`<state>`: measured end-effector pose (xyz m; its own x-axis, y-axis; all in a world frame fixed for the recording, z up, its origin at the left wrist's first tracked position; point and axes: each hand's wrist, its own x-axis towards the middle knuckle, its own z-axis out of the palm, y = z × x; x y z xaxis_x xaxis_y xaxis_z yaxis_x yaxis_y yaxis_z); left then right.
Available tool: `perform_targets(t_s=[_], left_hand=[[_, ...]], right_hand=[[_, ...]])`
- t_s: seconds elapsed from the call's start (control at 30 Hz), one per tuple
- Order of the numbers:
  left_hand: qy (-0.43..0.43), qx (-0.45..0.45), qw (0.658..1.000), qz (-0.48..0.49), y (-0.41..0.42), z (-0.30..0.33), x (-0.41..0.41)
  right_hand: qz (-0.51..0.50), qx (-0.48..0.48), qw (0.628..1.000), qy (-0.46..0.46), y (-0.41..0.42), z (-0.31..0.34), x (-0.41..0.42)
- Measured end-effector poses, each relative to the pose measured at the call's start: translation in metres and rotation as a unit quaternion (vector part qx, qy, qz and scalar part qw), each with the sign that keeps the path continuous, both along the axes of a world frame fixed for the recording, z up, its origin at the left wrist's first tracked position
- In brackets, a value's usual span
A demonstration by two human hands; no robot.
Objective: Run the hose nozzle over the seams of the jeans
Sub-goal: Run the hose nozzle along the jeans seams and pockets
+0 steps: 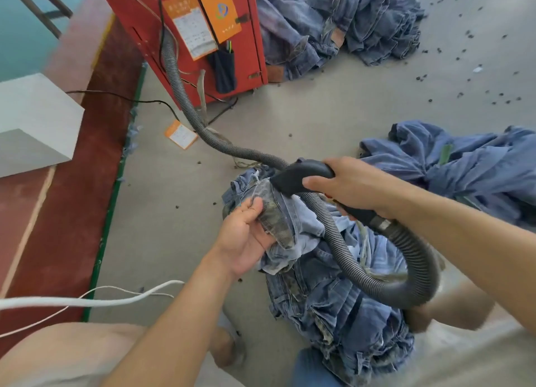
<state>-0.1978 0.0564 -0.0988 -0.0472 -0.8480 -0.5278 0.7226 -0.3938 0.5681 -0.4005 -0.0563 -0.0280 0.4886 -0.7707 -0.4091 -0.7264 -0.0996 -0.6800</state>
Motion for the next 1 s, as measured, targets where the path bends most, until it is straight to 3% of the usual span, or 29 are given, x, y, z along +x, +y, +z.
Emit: perform_targets(t_s=[0.1,0.23,0.3,0.4,0.5,0.67,0.73,0.9,1.0], left_hand=[[0.015,0.008,1.000,0.026,-0.002,0.000,0.003],[0.037,0.015,0.998,0.055,-0.007,0.001,0.007],[0.039,0.016,0.998,0.048,-0.007,0.001,0.005],[0.018,0.012,1.000,0.010,-0.004,-0.002,-0.001],[0.018,0.017,1.000,0.017,-0.004,0.000,-0.001],[0.050,0.042,0.995,0.069,-0.015,0.003,0.005],[0.048,0.053,0.996,0.053,-0.015,0.005,0.000],[0.073,0.035,0.995,0.063,-0.022,0.012,-0.001],[0.076,0.037,0.992,0.098,-0.030,0.016,0.003]], right_hand=[[-0.068,-0.033,0.997,-0.019,-0.003,0.003,-0.008],[0.079,0.028,0.996,0.011,0.004,0.023,-0.028],[0.132,0.013,0.990,0.039,0.012,0.020,-0.019],[0.059,-0.065,0.996,0.028,0.012,0.007,0.001],[-0.008,-0.069,0.997,0.034,-0.004,0.012,-0.007],[0.084,0.032,0.995,0.036,-0.006,0.026,-0.028],[0.088,0.004,0.995,0.049,-0.002,0.014,-0.014],[-0.072,-0.094,0.993,-0.006,-0.006,-0.004,-0.008],[-0.026,-0.116,0.993,0.011,-0.005,-0.006,-0.017]])
